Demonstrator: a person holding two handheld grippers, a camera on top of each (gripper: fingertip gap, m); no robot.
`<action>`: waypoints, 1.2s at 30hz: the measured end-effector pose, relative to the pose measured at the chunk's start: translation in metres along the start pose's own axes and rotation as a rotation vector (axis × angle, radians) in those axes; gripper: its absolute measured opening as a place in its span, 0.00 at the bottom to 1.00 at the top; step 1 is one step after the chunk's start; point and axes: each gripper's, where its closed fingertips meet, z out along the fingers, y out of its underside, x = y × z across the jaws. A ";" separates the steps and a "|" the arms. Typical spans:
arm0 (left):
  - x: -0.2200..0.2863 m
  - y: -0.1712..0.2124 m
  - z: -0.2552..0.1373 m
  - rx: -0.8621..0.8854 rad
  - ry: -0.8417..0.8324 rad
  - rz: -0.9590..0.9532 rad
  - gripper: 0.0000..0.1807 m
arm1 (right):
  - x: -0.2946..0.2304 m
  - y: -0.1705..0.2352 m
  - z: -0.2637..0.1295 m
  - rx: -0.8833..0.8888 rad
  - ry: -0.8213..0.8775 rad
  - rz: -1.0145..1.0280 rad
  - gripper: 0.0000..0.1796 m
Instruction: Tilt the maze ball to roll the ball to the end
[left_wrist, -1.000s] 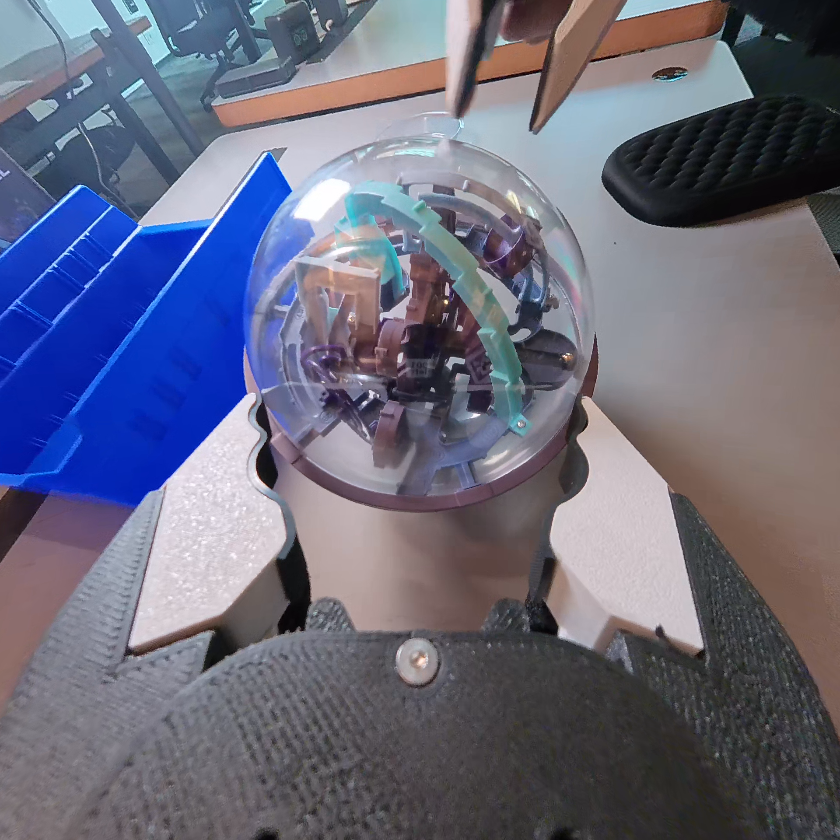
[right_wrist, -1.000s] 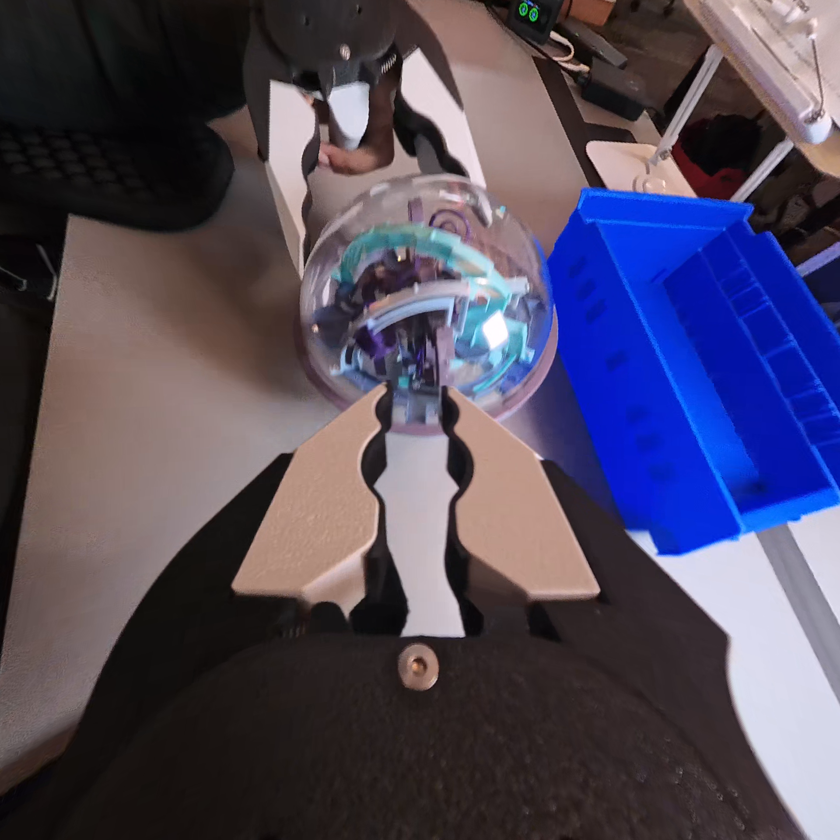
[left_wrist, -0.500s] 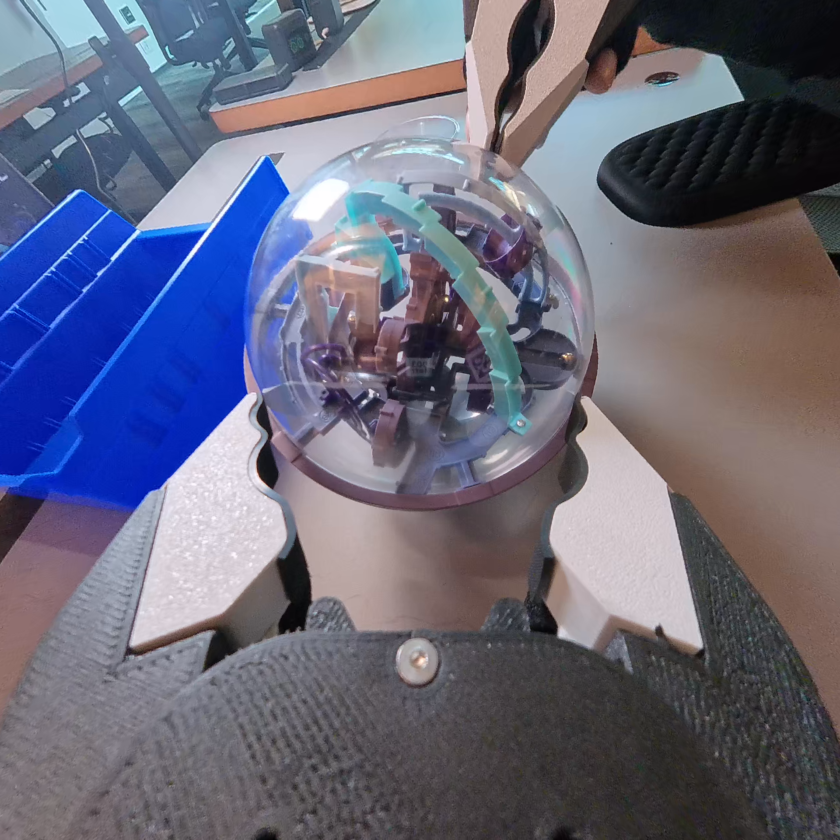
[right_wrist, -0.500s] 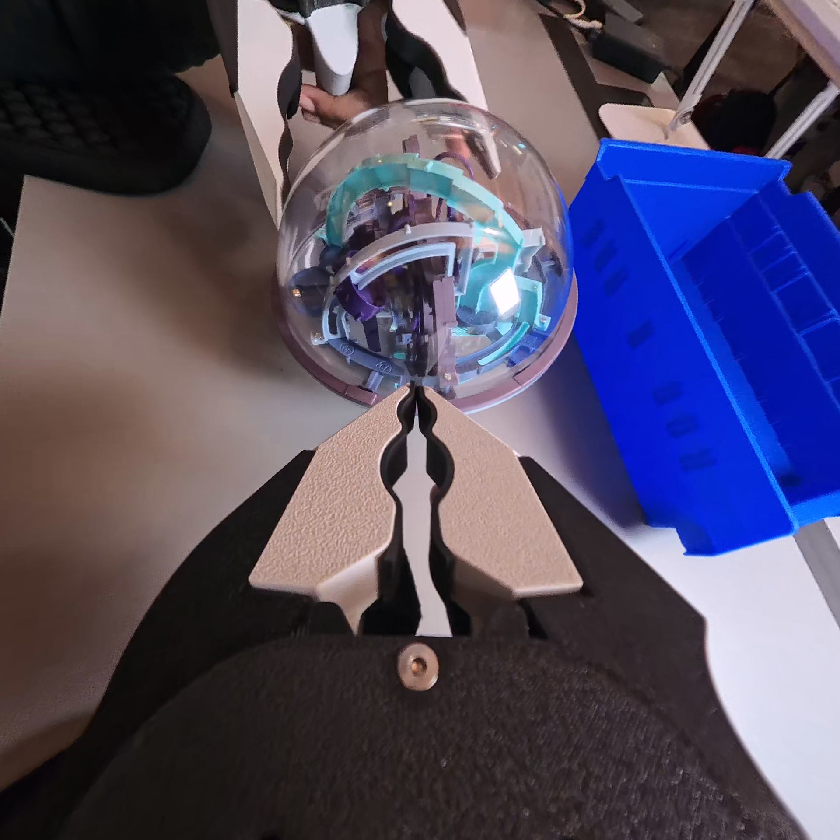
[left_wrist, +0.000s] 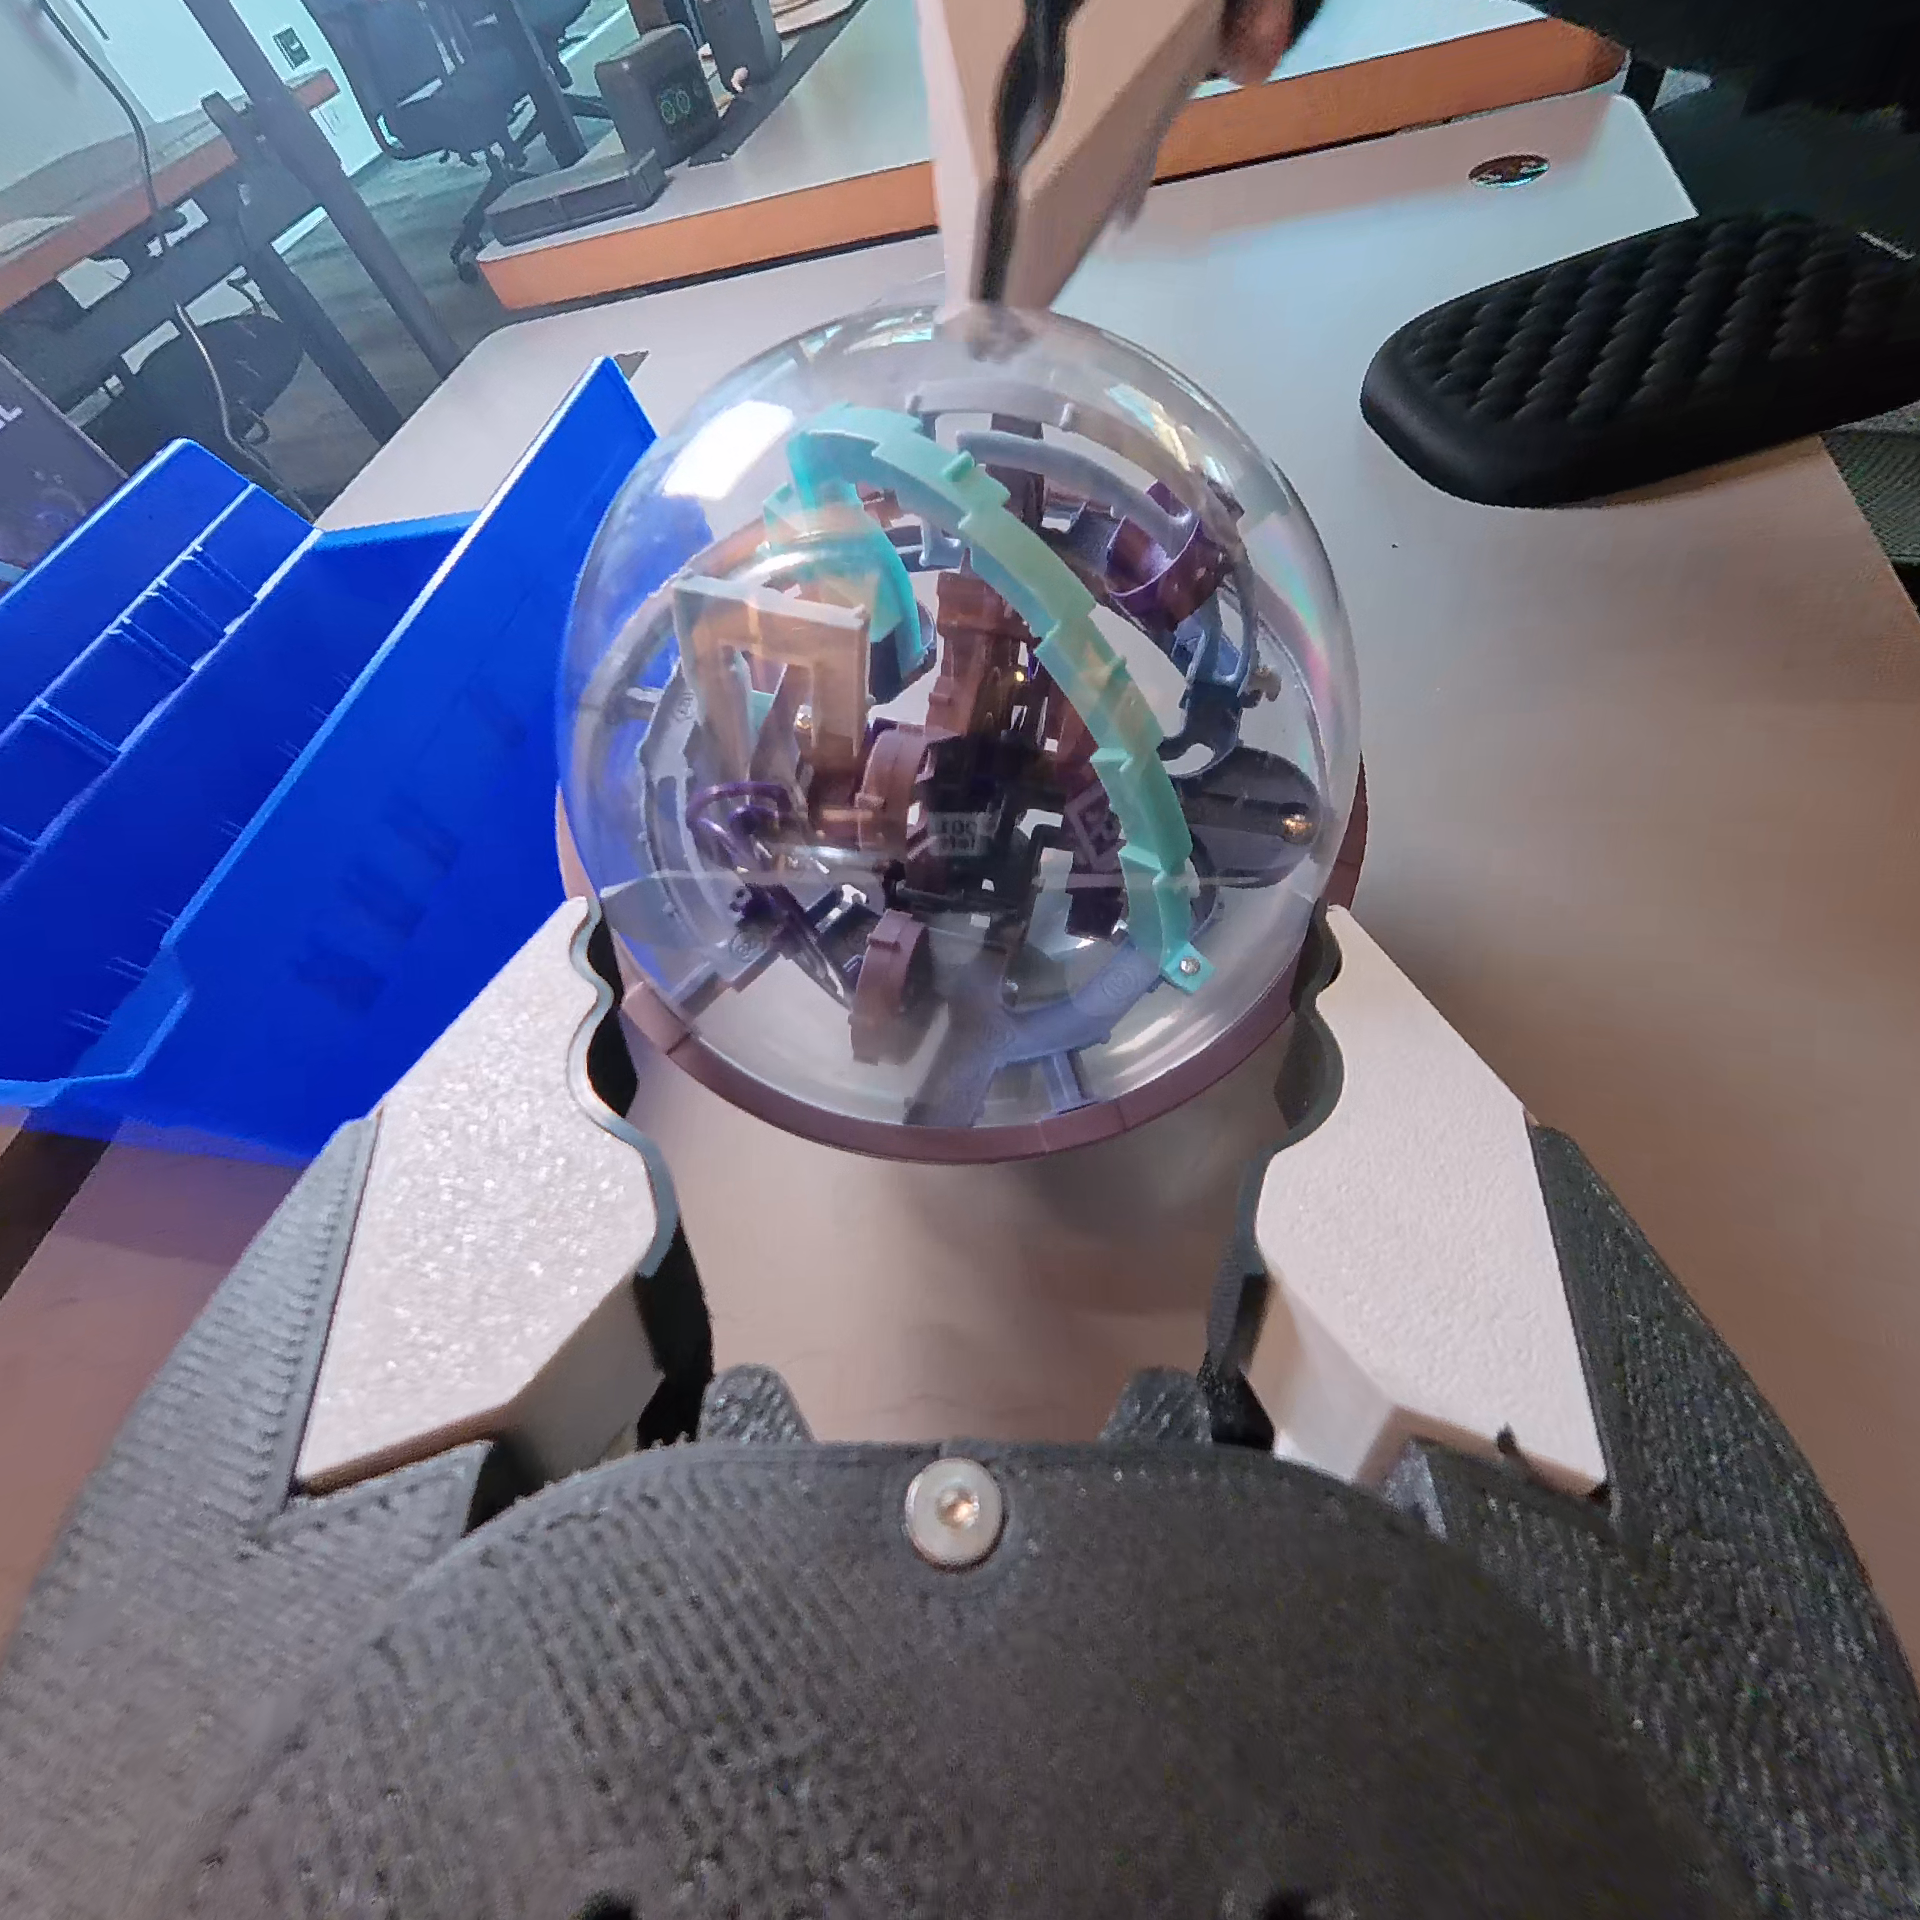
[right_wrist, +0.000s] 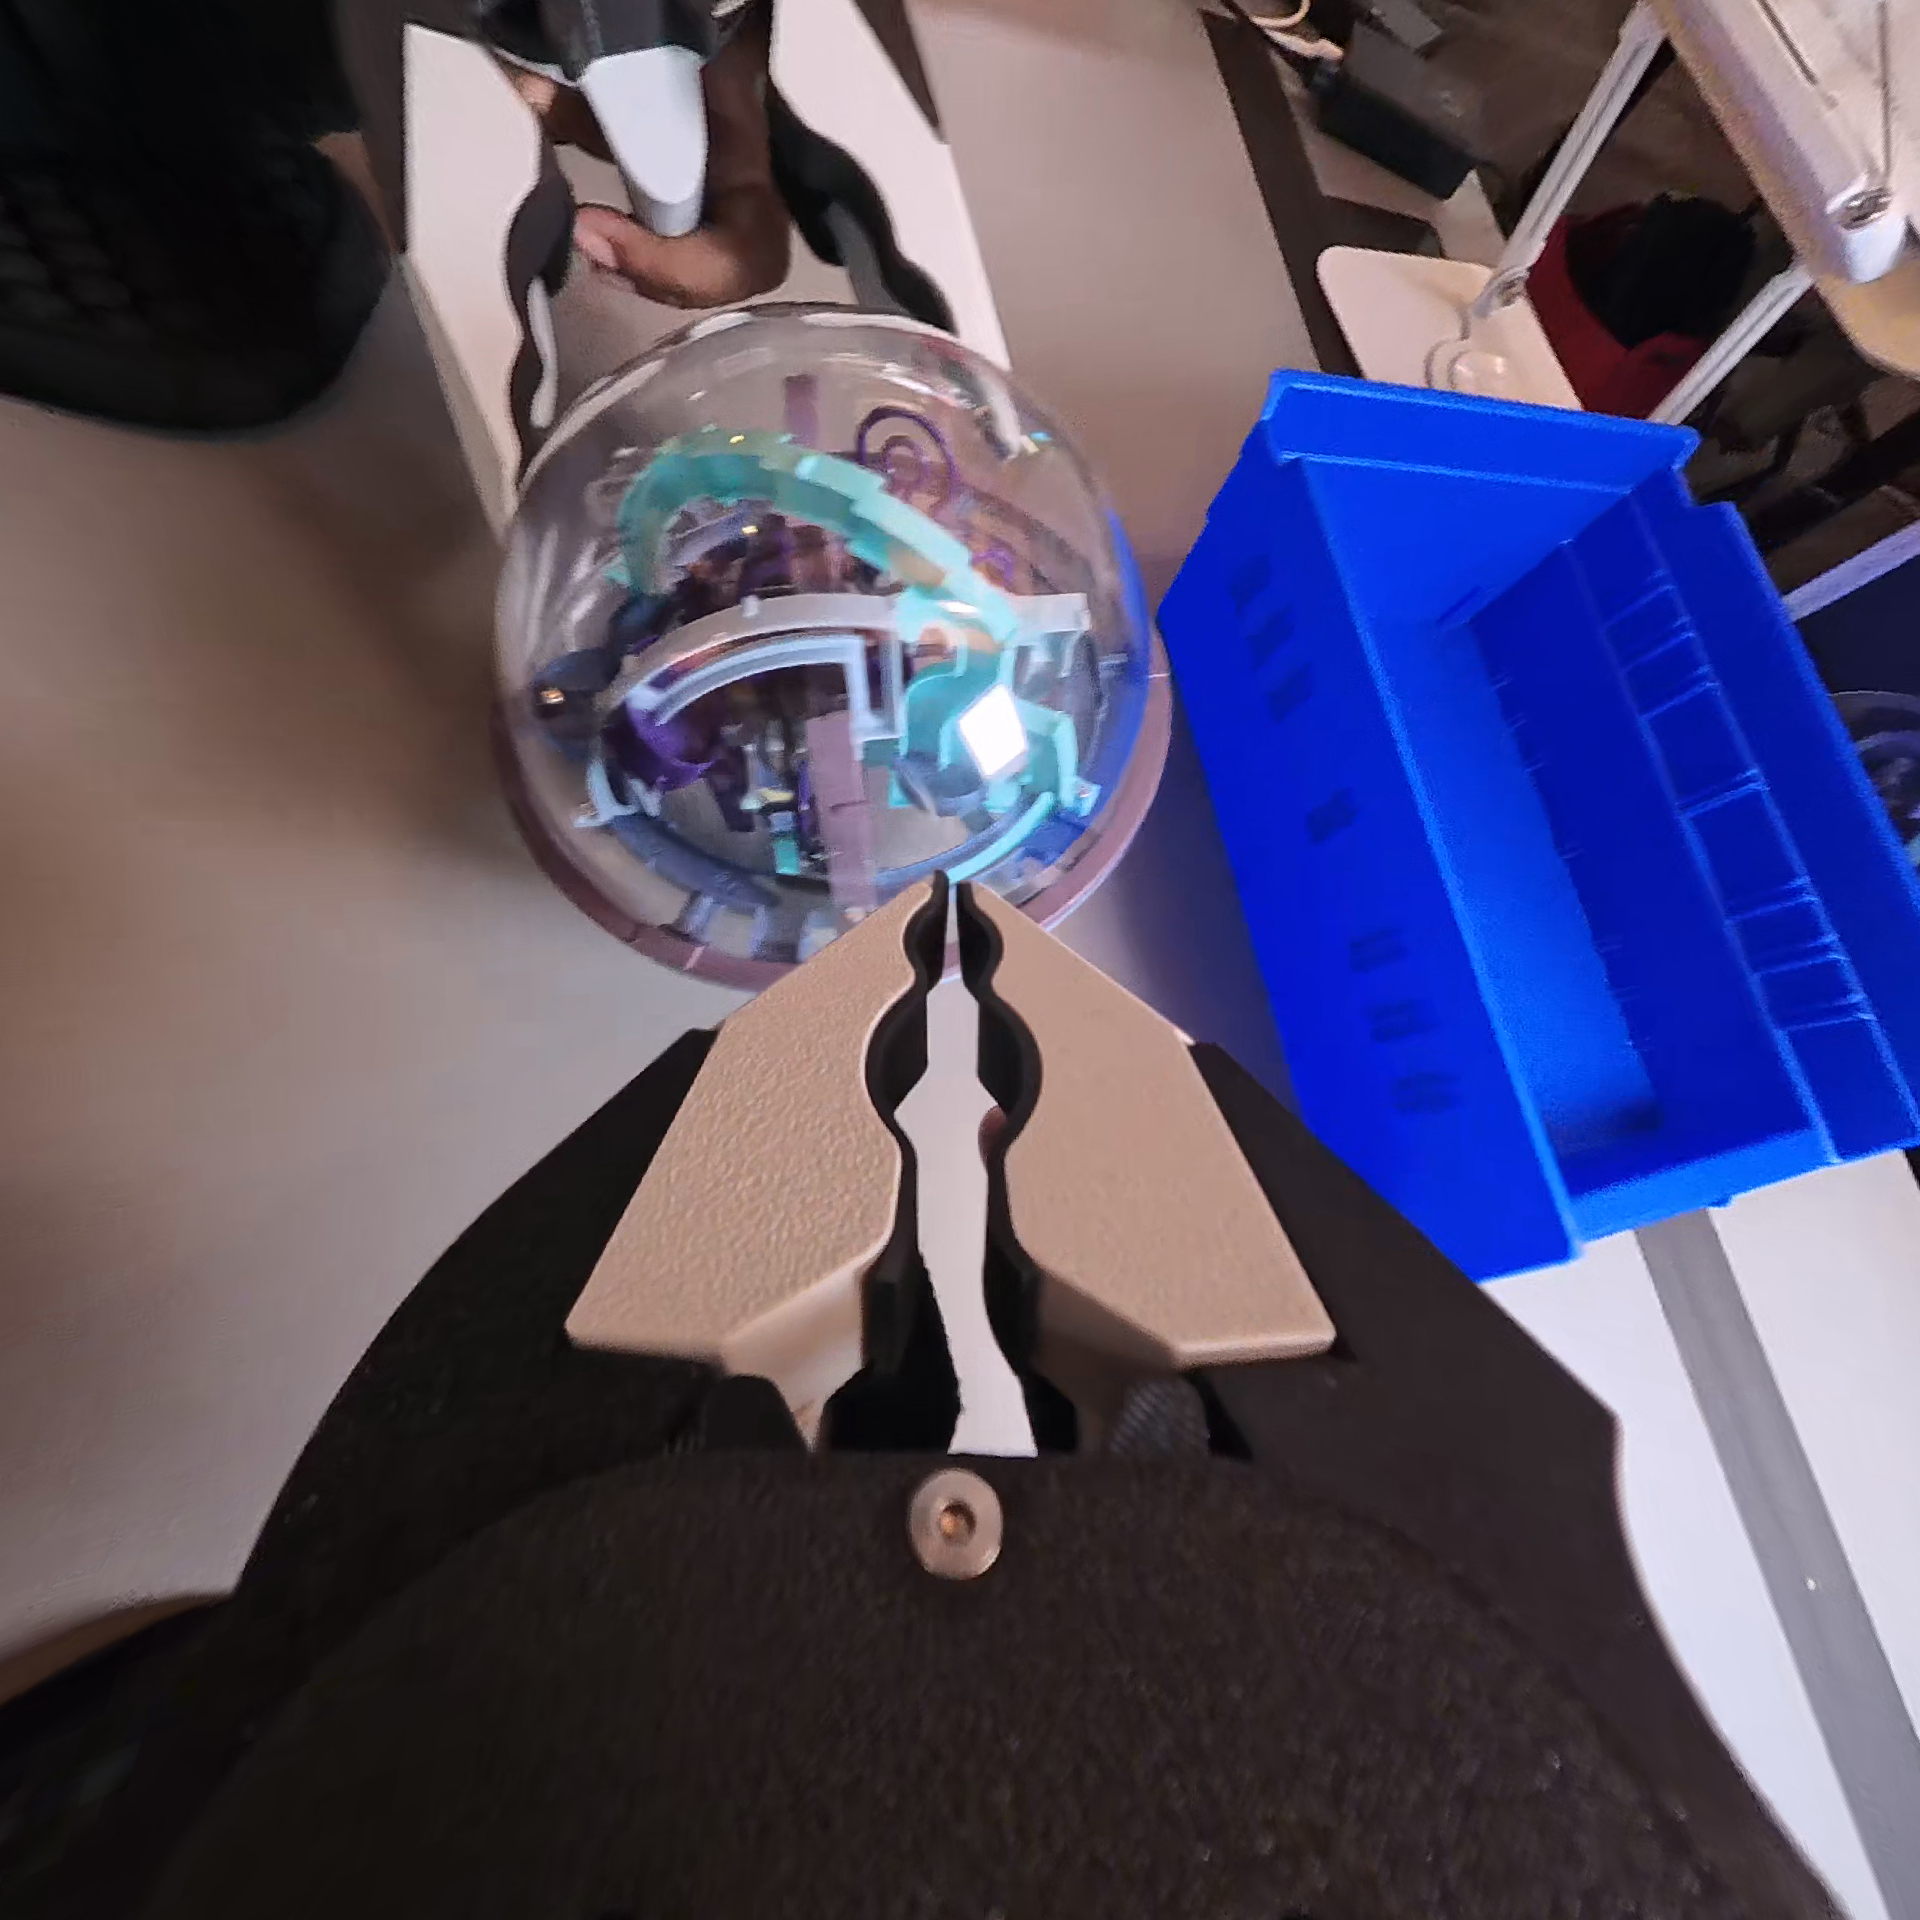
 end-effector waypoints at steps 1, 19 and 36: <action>0.000 0.000 0.000 -0.001 0.000 0.001 0.70 | 0.005 -0.001 0.002 -0.001 0.003 0.004 0.00; 0.000 0.001 -0.001 -0.008 -0.003 0.000 0.70 | 0.026 -0.039 0.015 0.015 -0.011 -0.047 0.00; 0.000 0.010 0.005 -0.022 0.014 -0.046 0.70 | 0.008 -0.045 0.004 -0.211 -0.165 -0.288 0.00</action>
